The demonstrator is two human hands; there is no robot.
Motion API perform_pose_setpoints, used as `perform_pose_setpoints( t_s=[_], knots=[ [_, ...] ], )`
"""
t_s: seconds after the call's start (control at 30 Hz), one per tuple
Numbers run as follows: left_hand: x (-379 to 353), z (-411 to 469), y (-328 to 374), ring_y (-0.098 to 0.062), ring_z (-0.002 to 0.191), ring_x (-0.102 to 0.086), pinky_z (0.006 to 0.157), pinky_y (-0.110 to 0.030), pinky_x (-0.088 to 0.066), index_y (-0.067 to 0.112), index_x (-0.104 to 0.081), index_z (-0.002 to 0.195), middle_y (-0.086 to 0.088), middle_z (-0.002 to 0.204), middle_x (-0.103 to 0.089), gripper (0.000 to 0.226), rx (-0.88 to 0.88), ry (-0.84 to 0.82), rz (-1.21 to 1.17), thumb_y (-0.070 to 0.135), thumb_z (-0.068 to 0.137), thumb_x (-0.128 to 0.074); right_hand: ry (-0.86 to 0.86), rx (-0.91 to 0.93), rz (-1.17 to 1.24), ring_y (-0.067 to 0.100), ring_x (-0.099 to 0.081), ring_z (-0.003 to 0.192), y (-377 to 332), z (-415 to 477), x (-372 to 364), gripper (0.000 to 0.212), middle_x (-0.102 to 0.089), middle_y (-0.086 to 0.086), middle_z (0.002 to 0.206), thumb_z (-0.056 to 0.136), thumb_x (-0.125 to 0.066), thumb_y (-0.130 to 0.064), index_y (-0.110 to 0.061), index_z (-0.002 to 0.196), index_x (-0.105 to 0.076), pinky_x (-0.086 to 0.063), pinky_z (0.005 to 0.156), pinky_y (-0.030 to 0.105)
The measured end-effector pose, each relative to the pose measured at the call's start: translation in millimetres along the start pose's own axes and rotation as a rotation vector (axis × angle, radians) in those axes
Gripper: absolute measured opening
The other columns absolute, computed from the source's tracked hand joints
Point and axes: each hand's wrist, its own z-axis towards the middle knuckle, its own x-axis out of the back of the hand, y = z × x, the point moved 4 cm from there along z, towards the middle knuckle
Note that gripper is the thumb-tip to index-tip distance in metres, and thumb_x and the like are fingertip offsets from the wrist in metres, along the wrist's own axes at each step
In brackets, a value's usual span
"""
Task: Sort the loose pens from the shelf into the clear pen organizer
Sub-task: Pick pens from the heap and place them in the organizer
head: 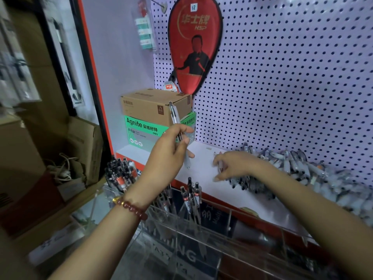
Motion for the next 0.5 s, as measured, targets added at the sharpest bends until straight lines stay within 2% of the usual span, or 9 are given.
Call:
perform_pose_setpoints(
  t_s=[0.07, 0.17, 0.23, 0.33, 0.43, 0.5],
  knots=[
    [0, 1, 0, -0.003, 0.066, -0.067, 0.063, -0.025, -0.048, 0.023, -0.051, 0.108, 0.005, 0.094, -0.061, 0.017, 0.002, 0.004, -0.001, 0.01, 0.1, -0.043, 0.06, 0.011, -0.075, 0.012, -0.056, 0.097, -5, 1, -1, 0.043, -0.062, -0.01, 0.111, 0.082, -0.065, -0.052, -0.029, 0.117, -0.056, -0.041, 0.081, 0.026],
    [1, 1, 2, -0.003, 0.067, -0.067, 0.071, -0.032, -0.053, 0.025, -0.051, 0.106, 0.012, 0.094, -0.057, 0.018, 0.006, 0.014, 0.0, 0.01, 0.1, -0.043, 0.13, -0.011, 0.019, 0.008, -0.056, 0.085, -5, 3, 0, 0.022, -0.066, -0.01, 0.098, 0.081, -0.068, -0.035, -0.025, 0.1, -0.062, -0.034, 0.075, 0.025],
    [2, 1, 3, -0.003, 0.067, -0.067, 0.073, -0.031, -0.052, 0.029, -0.051, 0.103, 0.0, 0.085, -0.062, 0.021, 0.005, 0.013, -0.002, 0.01, 0.1, -0.043, 0.181, -0.014, 0.15, 0.008, -0.058, 0.078, -4, 2, 3, 0.013, -0.063, -0.01, 0.089, 0.08, -0.069, -0.026, -0.025, 0.09, -0.06, -0.038, 0.069, 0.024],
    [4, -1, 4, -0.001, 0.065, -0.067, 0.07, -0.026, -0.05, 0.036, -0.05, 0.098, -0.018, 0.08, -0.065, 0.027, 0.009, 0.002, -0.004, 0.01, 0.1, -0.043, 0.324, -0.047, 0.345, 0.007, -0.055, 0.054, -3, -4, 13, 0.014, -0.059, -0.008, 0.073, 0.085, -0.061, -0.012, -0.023, 0.088, -0.054, -0.036, 0.047, 0.019],
    [7, -1, 6, 0.0, 0.062, -0.065, 0.064, -0.019, -0.047, 0.035, -0.051, 0.096, -0.024, 0.079, -0.066, 0.026, 0.02, 0.002, -0.029, 0.01, 0.1, -0.043, 0.539, -0.041, 0.367, 0.01, -0.056, 0.06, -10, -16, 37, 0.011, -0.057, -0.01, 0.074, 0.089, -0.059, -0.015, -0.022, 0.087, -0.051, -0.035, 0.048, 0.019],
    [9, -1, 8, -0.001, 0.061, -0.066, 0.066, -0.021, -0.047, 0.033, -0.052, 0.095, -0.026, 0.076, -0.064, 0.025, 0.023, 0.014, -0.058, 0.009, 0.1, -0.044, 0.669, -0.012, 0.429, 0.011, -0.053, 0.057, -15, -28, 58, 0.011, -0.062, -0.004, 0.078, 0.087, -0.06, -0.014, -0.021, 0.086, -0.051, -0.04, 0.049, 0.024]
  ],
)
